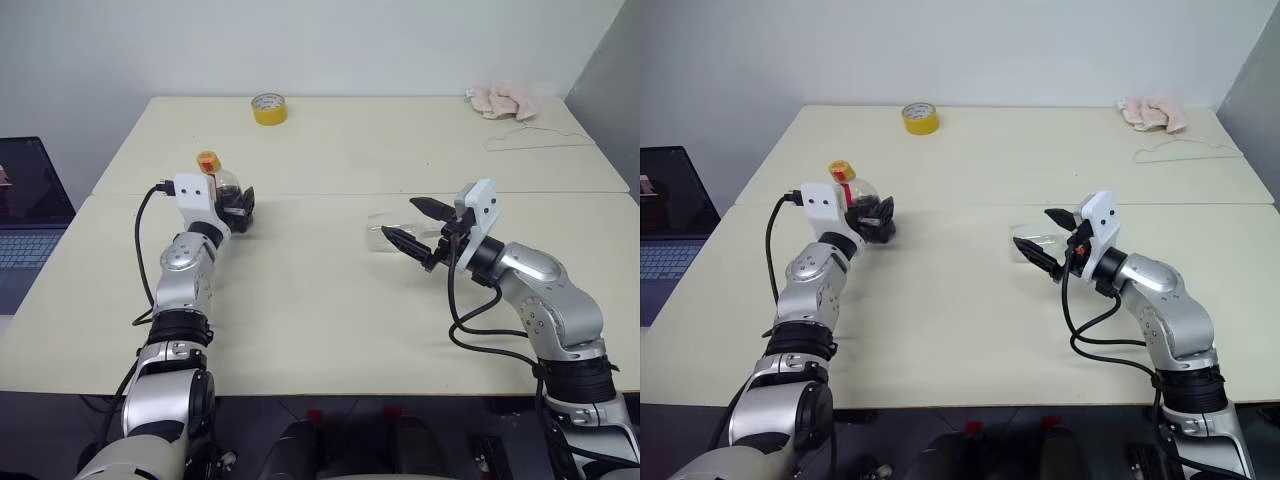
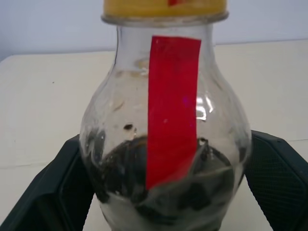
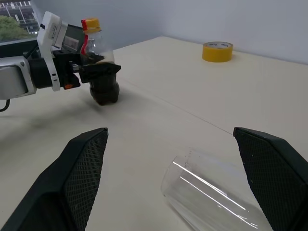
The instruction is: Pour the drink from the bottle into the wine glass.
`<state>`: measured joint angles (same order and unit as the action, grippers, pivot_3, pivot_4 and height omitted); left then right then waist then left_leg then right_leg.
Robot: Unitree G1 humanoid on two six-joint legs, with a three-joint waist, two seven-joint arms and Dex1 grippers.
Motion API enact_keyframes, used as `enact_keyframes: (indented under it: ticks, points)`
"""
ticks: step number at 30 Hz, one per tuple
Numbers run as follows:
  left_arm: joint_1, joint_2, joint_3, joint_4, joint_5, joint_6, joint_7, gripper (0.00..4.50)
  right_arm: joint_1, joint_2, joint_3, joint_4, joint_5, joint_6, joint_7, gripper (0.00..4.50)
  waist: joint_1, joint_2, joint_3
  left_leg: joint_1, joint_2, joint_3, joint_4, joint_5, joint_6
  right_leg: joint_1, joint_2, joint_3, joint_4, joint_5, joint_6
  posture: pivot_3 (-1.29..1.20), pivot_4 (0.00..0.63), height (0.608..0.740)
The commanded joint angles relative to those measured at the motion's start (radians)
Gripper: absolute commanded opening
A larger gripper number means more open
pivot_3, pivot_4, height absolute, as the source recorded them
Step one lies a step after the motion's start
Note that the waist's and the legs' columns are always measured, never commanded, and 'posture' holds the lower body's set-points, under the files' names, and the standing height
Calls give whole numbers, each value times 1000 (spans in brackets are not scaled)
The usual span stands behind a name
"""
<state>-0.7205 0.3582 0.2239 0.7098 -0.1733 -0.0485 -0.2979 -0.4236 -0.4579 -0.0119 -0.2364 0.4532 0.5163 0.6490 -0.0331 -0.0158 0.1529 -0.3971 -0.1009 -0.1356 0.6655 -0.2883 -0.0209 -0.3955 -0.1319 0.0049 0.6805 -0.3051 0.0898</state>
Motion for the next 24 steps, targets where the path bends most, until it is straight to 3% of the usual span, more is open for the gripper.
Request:
enact_keyframes:
  ticks: [1,18,21,24]
  points:
    - [-24,17,-3,14,12,-48,-12,4500,-6,-9,-15,-47,4,-3,-3,4458,0,0,0,0,0,0,0,0,0,0,0,0,0,0,0,0,150,740]
    - [-12,7,-8,92,20,-122,-32,4500,-8,-15,-8,-32,-10,-15,1,4458,-2,0,0,-1,0,0,0,0,0,-1,0,0,0,0,0,0,150,740]
    - [-12,1,-4,102,18,-140,-34,3923,-12,-14,-6,-27,-14,-16,2,4500,-2,0,0,-1,0,0,0,0,0,-1,0,0,0,0,0,0,150,740]
    - [-8,-3,-7,107,21,-146,-34,3040,-12,-13,-5,-27,-16,-16,3,4500,-2,0,0,-1,0,0,0,0,0,-1,0,0,0,0,0,0,150,740]
